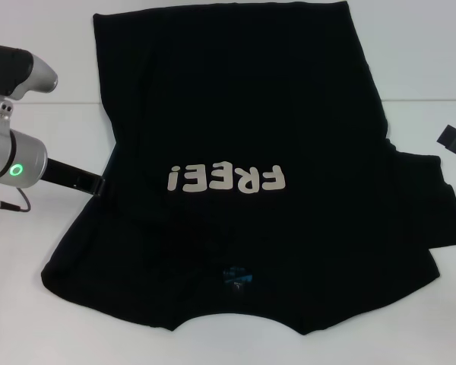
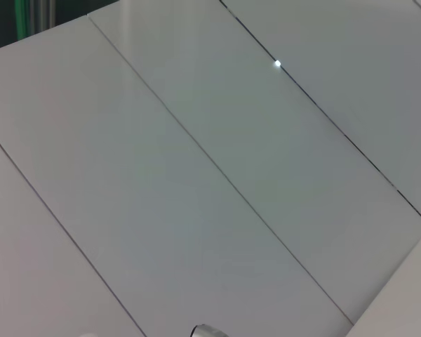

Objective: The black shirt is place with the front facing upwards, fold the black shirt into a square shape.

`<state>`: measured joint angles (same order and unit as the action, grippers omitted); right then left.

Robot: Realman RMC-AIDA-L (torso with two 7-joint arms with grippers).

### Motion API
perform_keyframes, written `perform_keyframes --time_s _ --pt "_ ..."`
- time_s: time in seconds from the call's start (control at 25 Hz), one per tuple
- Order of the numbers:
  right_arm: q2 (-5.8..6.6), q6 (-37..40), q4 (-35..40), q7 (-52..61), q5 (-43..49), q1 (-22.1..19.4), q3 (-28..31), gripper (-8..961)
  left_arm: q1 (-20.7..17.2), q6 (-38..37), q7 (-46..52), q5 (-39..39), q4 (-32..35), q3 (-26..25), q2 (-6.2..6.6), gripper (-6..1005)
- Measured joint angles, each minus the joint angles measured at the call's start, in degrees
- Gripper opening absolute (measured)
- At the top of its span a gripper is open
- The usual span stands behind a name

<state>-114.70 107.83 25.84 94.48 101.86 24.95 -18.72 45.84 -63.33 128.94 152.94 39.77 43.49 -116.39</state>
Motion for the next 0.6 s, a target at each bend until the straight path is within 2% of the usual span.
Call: perform_keyframes --time_s 0.04,0.16,0.6 --pt "0.00 0.00 0.00 0.00 0.00 0.01 0.00 925 0.02 0.07 0.00 0.05 0.01 0.01 -0.02 255" --pt "0.00 0.00 0.00 0.00 0.00 0.01 0.00 925 0.04 0.30 -0.07 0.12 0.01 0.03 -0.06 48" --pt "0.00 -0.01 0.00 0.00 0.00 0.00 0.00 925 0.12 -0.97 -0.50 -2.54 0.00 -0.36 0.16 51"
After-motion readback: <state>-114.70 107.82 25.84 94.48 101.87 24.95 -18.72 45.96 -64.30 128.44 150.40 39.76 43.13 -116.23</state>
